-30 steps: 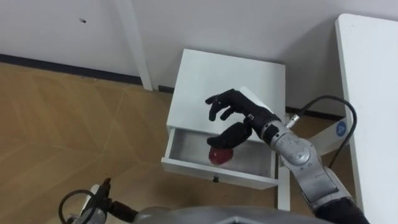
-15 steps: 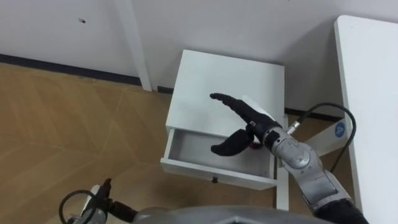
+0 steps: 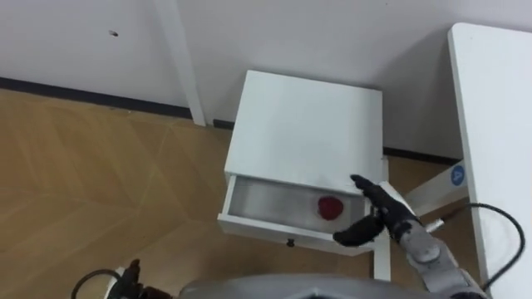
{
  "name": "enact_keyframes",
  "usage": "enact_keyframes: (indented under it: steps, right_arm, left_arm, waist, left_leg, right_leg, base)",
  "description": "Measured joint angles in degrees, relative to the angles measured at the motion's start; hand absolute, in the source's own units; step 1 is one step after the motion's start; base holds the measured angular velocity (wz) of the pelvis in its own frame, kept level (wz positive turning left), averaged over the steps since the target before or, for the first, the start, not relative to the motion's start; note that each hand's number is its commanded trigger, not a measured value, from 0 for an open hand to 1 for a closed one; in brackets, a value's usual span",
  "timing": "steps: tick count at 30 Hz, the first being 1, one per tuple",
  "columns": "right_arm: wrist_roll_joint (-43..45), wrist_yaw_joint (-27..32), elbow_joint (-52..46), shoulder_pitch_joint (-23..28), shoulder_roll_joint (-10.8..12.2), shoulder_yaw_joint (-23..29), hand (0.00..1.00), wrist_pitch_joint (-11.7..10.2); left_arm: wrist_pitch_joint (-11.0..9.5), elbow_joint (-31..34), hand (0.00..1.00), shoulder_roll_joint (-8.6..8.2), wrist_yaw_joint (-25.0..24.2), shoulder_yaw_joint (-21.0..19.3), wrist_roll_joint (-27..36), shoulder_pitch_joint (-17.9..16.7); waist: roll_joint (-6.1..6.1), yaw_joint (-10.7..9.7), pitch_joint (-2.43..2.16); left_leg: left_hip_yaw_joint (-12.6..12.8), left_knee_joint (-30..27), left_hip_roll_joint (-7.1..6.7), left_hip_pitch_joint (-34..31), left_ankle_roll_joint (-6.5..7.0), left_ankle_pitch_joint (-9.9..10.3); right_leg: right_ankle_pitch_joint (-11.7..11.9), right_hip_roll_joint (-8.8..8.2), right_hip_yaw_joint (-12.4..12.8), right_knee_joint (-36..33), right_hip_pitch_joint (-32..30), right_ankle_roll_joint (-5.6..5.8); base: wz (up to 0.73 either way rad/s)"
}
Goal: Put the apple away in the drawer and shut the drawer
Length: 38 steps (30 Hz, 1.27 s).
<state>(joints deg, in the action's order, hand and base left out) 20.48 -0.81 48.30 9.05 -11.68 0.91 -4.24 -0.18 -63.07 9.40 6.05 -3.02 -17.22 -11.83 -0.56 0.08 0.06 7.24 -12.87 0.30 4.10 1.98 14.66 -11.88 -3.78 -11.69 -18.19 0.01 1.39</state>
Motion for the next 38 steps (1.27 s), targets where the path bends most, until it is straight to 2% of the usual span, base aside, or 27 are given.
enact_keyframes:
  steps: [1,2,3,4,5,6,7,8,10,11,12,13,14,15,17,18,20,22,24,28,33,35,38]
  right_arm:
    - [0.6,1.8,4.3,0.0,-1.2,2.5,0.0,0.1]
    - [1.9,3.4,8.3,0.7,-2.3,3.6,0.0,0.3]
    - [2.6,4.0,9.8,1.4,-2.6,4.1,0.0,0.7]
    - [3.5,5.0,12.6,1.9,-3.0,4.8,0.0,1.7]
    - [3.3,5.2,14.7,2.1,-3.0,4.9,0.0,2.6]
    - [3.3,5.1,15.1,1.9,-2.9,4.9,0.0,2.6]
    - [3.0,4.9,15.9,1.9,-2.7,4.9,0.0,2.3]
    - [1.8,4.9,16.4,2.6,-2.8,4.9,0.0,2.3]
    - [0.4,4.9,18.3,3.3,-2.6,4.7,0.0,2.6]
    - [0.1,4.8,18.5,3.6,-2.6,4.6,0.0,3.0]
    - [-0.5,4.8,18.5,4.0,-2.6,4.6,0.0,3.8]
    - [-1.1,4.8,18.5,4.4,-2.5,4.6,0.0,4.5]
    - [-1.5,4.8,18.5,4.4,-2.4,4.7,0.0,4.7]
    - [-1.5,4.8,18.5,4.5,-2.4,4.7,0.0,4.7]
    - [-0.6,5.2,18.5,4.2,-2.1,4.9,0.0,4.8]
    - [-0.3,5.3,18.5,3.9,-2.0,4.9,0.0,4.8]
    - [-0.3,6.0,18.9,2.8,-1.5,4.7,0.0,4.1]
    - [-0.3,6.6,19.0,1.9,-1.5,4.7,0.0,3.6]
    - [-0.3,7.4,19.0,1.4,-1.5,5.0,0.0,3.3]
    - [-0.3,7.1,19.2,0.9,-1.0,5.0,0.0,3.4]
    - [-0.3,4.9,19.7,1.6,-0.6,4.9,0.0,4.8]
    - [-0.3,3.6,20.5,1.6,-0.1,4.9,0.0,5.3]
    - [-0.4,1.8,20.9,1.7,0.5,4.9,0.0,5.7]
  left_arm:
    - [0.5,-0.5,0.0,-0.17,-0.1,-0.3,-0.9,0.4]
    - [0.7,-0.7,0.0,0.33,-0.1,-0.8,-1.4,0.7]
    - [0.7,-0.8,0.0,0.64,-0.1,-1.3,-1.6,1.2]
    - [0.8,-1.1,0.0,1.02,-0.1,-1.6,-1.7,1.9]
    - [0.6,-1.9,0.0,1.52,-0.2,-1.2,-1.7,1.7]
    - [0.6,-2.4,0.0,2.06,-0.3,-1.2,-1.6,1.9]
    - [1.4,-3.0,0.0,2.9,-0.4,-1.2,-1.4,2.0]
    - [2.0,-3.0,0.0,3.13,-0.5,-1.1,-1.5,2.1]
    - [2.9,-2.8,0.0,3.38,-0.5,-1.2,-1.5,1.9]
    - [2.9,-2.7,0.0,3.38,-0.5,-1.2,-1.6,1.5]
    - [2.8,-2.3,0.0,3.35,-0.5,-1.3,-1.7,0.3]
    - [2.8,-2.0,0.0,3.41,-0.5,-1.4,-1.8,-0.8]
    - [2.9,-2.0,0.0,3.6,-0.5,-1.4,-1.7,-2.1]
    - [3.0,-1.9,0.0,3.62,-0.5,-1.4,-1.6,-2.8]
    - [3.7,-1.8,0.0,3.57,-0.5,-1.7,-1.4,-3.6]
    - [3.7,-1.7,0.0,3.55,-0.4,-1.8,-1.2,-3.5]
    - [3.4,-1.7,0.0,3.6,0.2,-1.8,-0.8,-2.2]
    - [2.7,-1.7,0.0,3.33,1.0,-1.9,-0.9,-1.8]
    - [2.4,-1.7,0.0,2.84,1.1,-1.9,-0.9,-1.1]
    - [2.2,-1.6,0.0,2.58,1.2,-1.7,-0.9,1.2]
    - [2.7,-1.4,0.0,1.47,1.2,-1.7,-1.1,1.2]
    - [2.8,-1.4,0.0,1.38,1.2,-1.8,-1.1,1.0]
    - [3.8,-1.4,0.0,1.25,1.0,-1.9,-1.1,0.4]
  waist:
    - [0.83,-1.2,-0.1]
    - [0.89,-2.2,-0.18]
    - [0.77,-2.2,-0.39]
    - [1.53,-2.0,-0.32]
    - [3.52,-2.0,-0.31]
    - [3.0,-2.1,0.18]
    - [3.85,-3.2,0.42]
    - [5.12,-4.1,0.53]
    - [5.63,-4.7,0.53]
    - [5.57,-4.6,0.51]
    - [5.42,-4.7,0.49]
    - [5.38,-4.7,0.5]
    - [4.78,-4.6,0.6]
    - [4.41,-4.4,0.67]
    - [2.15,-2.5,0.37]
    - [1.61,-2.1,0.42]
    - [-0.29,-1.1,0.09]
    - [-1.63,-0.4,-0.05]
    - [-1.75,-0.4,-0.04]
    - [-0.44,-1.3,-0.06]
    - [1.02,-1.4,0.05]
    - [1.09,-1.4,0.06]
    - [0.52,-1.5,0.02]
  left_leg:
    - [1.8,-0.6,-0.38,-0.7,0.47,0.1]
    - [3.1,-0.7,-1.49,-0.5,1.6,0.1]
    - [3.3,-1.1,-2.05,-0.2,2.1,0.3]
    - [3.4,-3.4,-1.87,-0.4,3.21,0.9]
    - [3.7,-5.4,-0.97,-1.2,4.34,1.8]
    - [3.7,-6.3,-0.93,-1.9,4.87,2.4]
    - [3.3,-8.7,-0.64,-3.6,5.41,3.4]
    - [2.8,-10.3,0.33,-4.9,5.58,4.0]
    - [2.3,-11.0,0.59,-5.8,5.5,4.2]
    - [2.3,-11.0,0.45,-5.8,5.51,4.1]
    - [2.4,-11.1,0.18,-5.6,5.62,4.2]
    - [2.5,-11.1,0.15,-5.4,5.72,4.2]
    - [2.5,-10.8,0.03,-5.0,5.73,4.3]
    - [2.5,-10.4,-0.05,-4.8,5.71,4.3]
    - [3.7,-8.3,-0.25,-4.5,5.17,3.4]
    - [3.7,-7.7,-0.25,-4.4,4.88,3.0]
    - [4.5,-4.7,-0.16,-3.8,3.86,1.4]
    - [5.2,-3.7,-0.01,-3.2,3.2,1.1]
    - [5.2,-3.7,0.47,-2.6,2.54,1.5]
    - [5.1,-2.3,1.05,-2.2,1.38,1.2]
    - [5.2,-0.5,1.06,-1.0,0.91,0.8]
    - [5.3,0.1,1.04,-0.7,0.81,0.7]
    - [5.3,0.6,1.08,-0.4,0.67,0.5]
  right_leg:
    - [-0.3,-1.5,0.3,-9.4,-4.4,0.35]
    - [0.8,-3.76,1.4,-21.4,-10.4,0.73]
    - [2.9,-4.95,2.5,-27.7,-13.8,0.91]
    - [11.9,-5.58,5.5,-37.4,-20.4,1.48]
    - [20.9,-4.9,7.5,-46.0,-26.3,1.32]
    - [19.9,-4.97,8.4,-53.5,-30.3,1.12]
    - [16.2,-5.18,8.8,-68.9,-36.8,0.28]
    - [13.0,-4.81,8.1,-77.5,-40.7,0.22]
    - [10.0,-5.3,8.2,-80.4,-42.3,0.29]
    - [9.4,-5.38,8.6,-79.1,-41.7,0.46]
    - [8.7,-6.03,8.7,-73.1,-38.6,0.8]
    - [8.3,-6.25,8.2,-62.6,-33.1,1.36]
    - [7.7,-5.76,8.0,-49.2,-26.4,2.2]
    - [7.4,-5.39,7.9,-42.6,-22.5,2.58]
    - [5.2,-4.31,6.4,-20.6,-10.6,2.9]
    - [4.0,-3.61,6.1,-15.7,-8.1,2.92]
    - [3.7,-2.1,4.2,-0.3,-1.6,2.77]
    - [4.2,-1.42,4.1,5.5,1.1,2.8]
    - [4.3,-0.71,4.3,7.8,2.6,2.85]
    - [4.3,0.13,4.4,8.5,3.0,2.71]
    - [4.0,0.49,4.6,8.6,2.9,2.37]
    - [3.9,0.51,4.6,8.6,2.9,2.24]
    - [3.7,0.6,4.5,8.6,3.0,2.13]
  base:
    - [0.43]
    - [0.45]
    - [0.36]
    - [0.0]
    - [-0.23]
    - [-0.25]
    - [-0.04]
    - [0.14]
    - [0.18]
    - [0.07]
    - [0.0]
    - [0.0]
    - [0.0]
    - [-0.09]
    - [-0.28]
    - [-0.34]
    - [-0.21]
    - [-0.27]
    - [-0.18]
    - [-0.05]
    - [-0.1]
    - [-0.02]
    - [0.0]
